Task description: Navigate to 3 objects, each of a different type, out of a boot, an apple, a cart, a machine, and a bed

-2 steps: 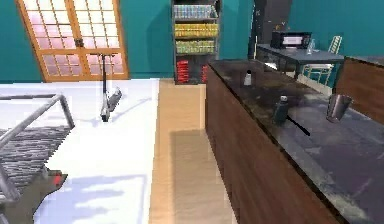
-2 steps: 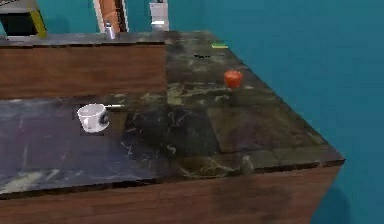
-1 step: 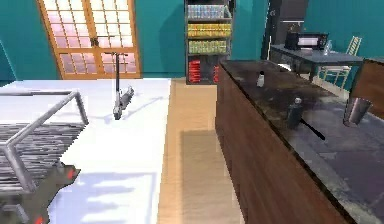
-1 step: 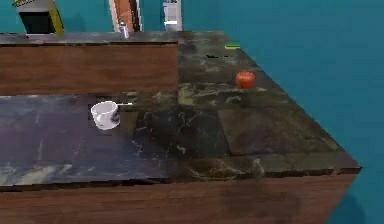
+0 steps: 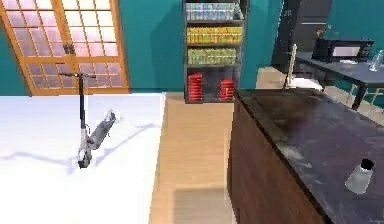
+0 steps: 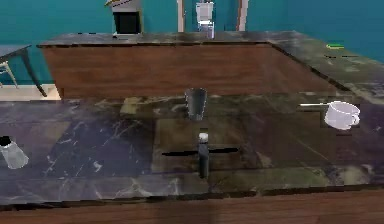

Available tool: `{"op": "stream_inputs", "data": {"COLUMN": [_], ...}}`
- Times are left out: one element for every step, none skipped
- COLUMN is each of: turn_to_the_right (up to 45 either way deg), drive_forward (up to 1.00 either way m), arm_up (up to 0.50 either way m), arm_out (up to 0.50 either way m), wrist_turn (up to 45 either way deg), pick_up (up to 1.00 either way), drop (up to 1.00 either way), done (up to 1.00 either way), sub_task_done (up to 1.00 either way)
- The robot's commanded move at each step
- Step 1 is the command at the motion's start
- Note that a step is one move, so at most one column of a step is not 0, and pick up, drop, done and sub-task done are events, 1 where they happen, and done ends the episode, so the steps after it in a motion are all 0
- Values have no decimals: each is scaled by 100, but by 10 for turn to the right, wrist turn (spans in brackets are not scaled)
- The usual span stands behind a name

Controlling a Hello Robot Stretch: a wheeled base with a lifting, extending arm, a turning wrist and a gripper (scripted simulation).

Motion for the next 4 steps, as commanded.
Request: {"op": "stream_inputs", "data": {"turn_to_the_right": [0, 0, -60, 0], "drive_forward": [100, 55, 0, 15], "arm_up": [0, 0, 0, 0], "arm_out": [0, 0, 0, 0], "wrist_turn": [0, 0, 0, 0], "pick_up": [0, 0, 0, 0], "drop": [0, 0, 0, 0], "done": [0, 0, 0, 0], "sub_task_done": [0, 0, 0, 0]}}
